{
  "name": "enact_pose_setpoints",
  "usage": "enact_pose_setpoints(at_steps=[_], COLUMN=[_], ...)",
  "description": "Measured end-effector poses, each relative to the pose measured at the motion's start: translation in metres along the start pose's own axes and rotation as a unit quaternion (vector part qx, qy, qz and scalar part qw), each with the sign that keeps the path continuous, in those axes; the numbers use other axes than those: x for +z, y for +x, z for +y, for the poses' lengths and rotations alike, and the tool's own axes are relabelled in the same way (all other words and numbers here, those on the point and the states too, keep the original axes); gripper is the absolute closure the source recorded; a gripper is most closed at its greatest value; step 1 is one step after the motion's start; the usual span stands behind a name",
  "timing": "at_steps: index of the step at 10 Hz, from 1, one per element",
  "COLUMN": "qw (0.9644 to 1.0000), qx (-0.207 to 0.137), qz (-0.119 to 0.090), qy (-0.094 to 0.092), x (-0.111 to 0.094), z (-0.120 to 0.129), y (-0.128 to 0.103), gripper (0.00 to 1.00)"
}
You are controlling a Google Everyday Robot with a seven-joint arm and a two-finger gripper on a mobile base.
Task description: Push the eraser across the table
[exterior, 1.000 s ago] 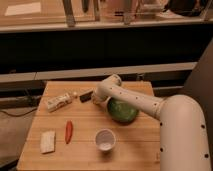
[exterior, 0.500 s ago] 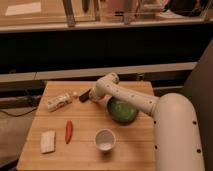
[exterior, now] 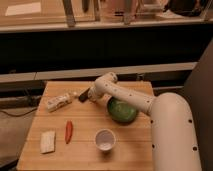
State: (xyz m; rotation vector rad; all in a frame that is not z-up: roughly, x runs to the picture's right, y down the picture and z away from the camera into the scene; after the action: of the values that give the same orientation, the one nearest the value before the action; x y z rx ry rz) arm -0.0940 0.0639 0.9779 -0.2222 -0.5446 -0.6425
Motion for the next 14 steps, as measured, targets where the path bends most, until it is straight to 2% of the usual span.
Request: enact_pose_setpoints(at_steps=[14], qw=[0.9997], qx=[-0.023], qz=[-0.007], qy=[0.003], x=[0.016], z=[-0.025], y=[-0.004], gripper=[0.99])
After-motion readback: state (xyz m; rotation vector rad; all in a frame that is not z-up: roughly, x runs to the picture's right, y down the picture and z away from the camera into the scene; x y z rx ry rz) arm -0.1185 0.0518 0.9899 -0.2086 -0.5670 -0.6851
